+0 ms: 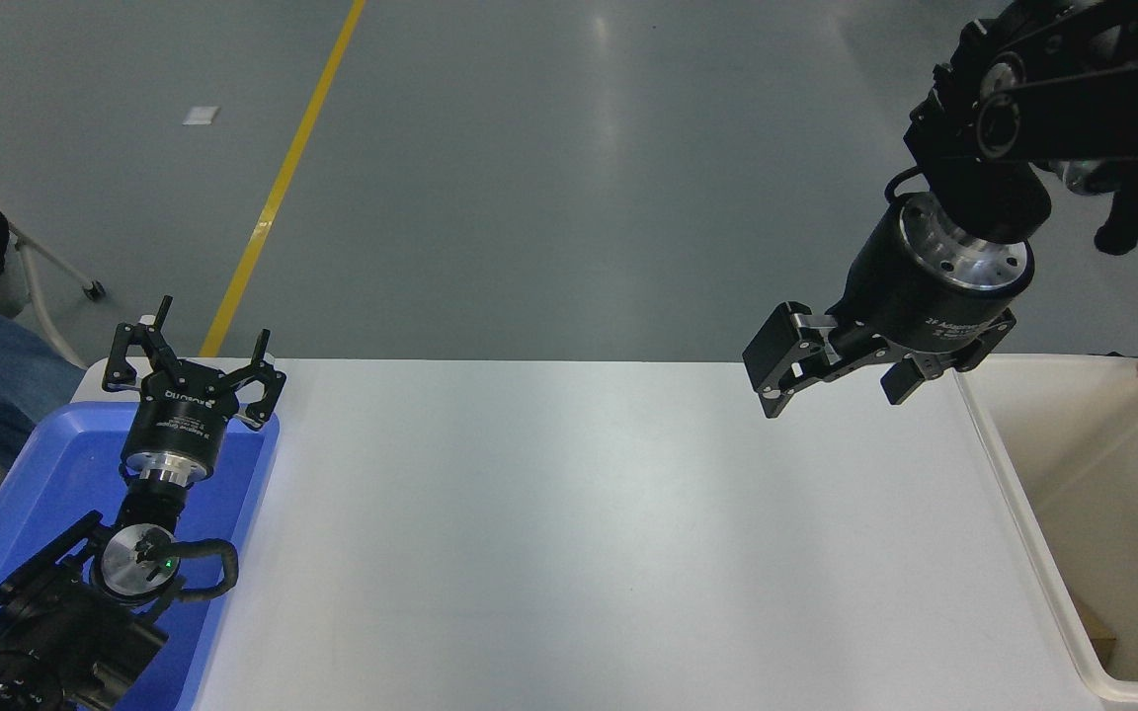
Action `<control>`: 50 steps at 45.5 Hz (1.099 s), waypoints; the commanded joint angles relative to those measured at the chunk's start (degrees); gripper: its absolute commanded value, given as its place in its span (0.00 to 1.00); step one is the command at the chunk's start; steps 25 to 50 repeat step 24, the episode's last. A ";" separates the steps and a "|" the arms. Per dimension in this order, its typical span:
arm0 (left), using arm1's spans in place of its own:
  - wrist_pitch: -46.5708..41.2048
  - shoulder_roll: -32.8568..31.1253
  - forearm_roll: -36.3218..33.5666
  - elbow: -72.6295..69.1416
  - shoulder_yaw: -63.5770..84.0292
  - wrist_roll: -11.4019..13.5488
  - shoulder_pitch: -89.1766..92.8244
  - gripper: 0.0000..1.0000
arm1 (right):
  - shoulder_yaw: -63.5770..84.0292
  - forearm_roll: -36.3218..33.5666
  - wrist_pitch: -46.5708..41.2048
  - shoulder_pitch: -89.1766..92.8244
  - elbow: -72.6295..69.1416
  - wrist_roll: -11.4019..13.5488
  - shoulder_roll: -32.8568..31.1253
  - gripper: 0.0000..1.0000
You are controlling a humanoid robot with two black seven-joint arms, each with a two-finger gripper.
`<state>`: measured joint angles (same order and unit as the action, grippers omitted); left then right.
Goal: Pick up paper ball place in dustbin
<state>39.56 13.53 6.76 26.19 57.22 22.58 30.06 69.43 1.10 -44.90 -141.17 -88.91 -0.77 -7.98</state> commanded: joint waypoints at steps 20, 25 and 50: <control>-0.01 0.00 -0.08 0.00 0.00 0.01 0.00 1.00 | 1.67 2.68 -0.10 6.16 5.07 0.06 -5.64 1.00; -0.01 0.00 -0.08 0.00 0.00 0.01 0.00 1.00 | 1.67 2.68 -0.10 6.52 5.68 0.06 -5.99 1.00; -0.01 0.00 -0.08 0.00 0.00 0.01 0.00 1.00 | 1.67 2.68 -0.10 6.52 5.68 0.06 -5.99 1.00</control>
